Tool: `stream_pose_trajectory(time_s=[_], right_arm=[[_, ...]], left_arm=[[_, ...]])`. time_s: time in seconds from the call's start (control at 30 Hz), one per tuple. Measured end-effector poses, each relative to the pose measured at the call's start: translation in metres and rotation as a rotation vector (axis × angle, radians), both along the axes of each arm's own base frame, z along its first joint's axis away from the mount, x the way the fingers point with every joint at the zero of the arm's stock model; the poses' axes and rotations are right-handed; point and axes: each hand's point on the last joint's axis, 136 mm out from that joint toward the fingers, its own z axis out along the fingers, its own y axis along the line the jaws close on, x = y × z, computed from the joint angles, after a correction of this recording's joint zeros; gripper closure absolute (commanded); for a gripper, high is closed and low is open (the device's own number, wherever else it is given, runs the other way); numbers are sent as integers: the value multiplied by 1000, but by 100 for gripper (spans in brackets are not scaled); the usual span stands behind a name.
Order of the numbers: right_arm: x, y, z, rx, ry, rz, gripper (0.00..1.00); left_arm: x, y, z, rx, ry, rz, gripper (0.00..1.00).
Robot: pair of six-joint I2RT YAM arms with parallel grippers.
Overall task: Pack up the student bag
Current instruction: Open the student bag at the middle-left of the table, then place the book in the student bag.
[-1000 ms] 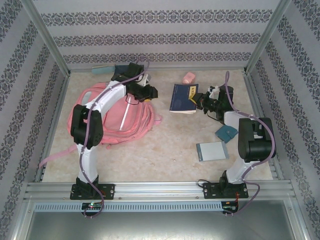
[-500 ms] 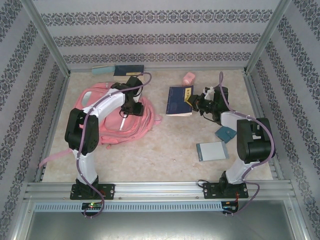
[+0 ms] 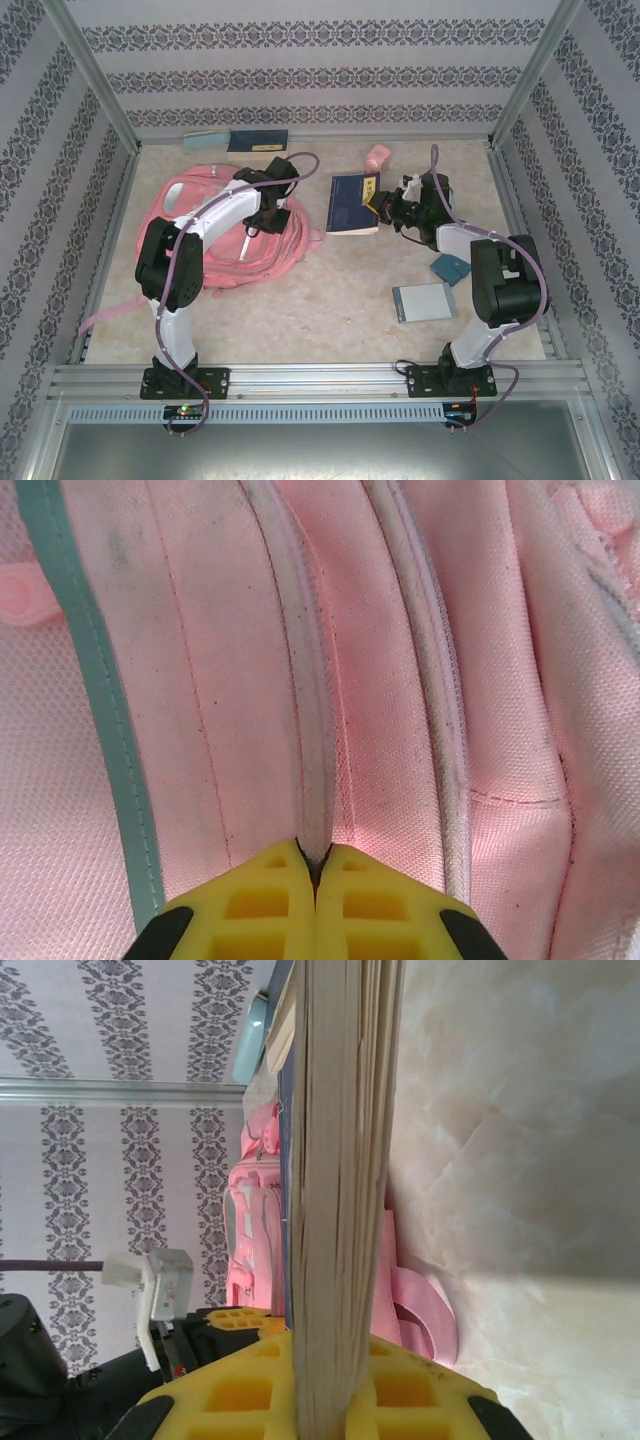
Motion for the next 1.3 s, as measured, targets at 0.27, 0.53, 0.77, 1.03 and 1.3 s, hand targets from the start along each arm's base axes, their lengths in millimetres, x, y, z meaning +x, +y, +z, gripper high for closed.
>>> stream_pose_trajectory(time_s=[0.27, 0.53, 0.77, 1.03, 1.3], right_arm=[[-7, 26, -9, -4, 18, 47, 100], [-5, 67, 0, 11, 3, 108, 100], [-1, 118, 4, 28, -21, 161, 100], [-1, 163, -4, 24, -22, 180, 100], [5, 181, -19, 25, -21, 136, 100]], left_arm=[[13, 14, 68, -44, -156, 69, 100], [22, 40, 142, -151, -319, 168, 100], [20, 49, 160, -288, -327, 198, 100], [9, 42, 181, -485, -315, 160, 100], [12, 13, 199, -708, -297, 105, 100]])
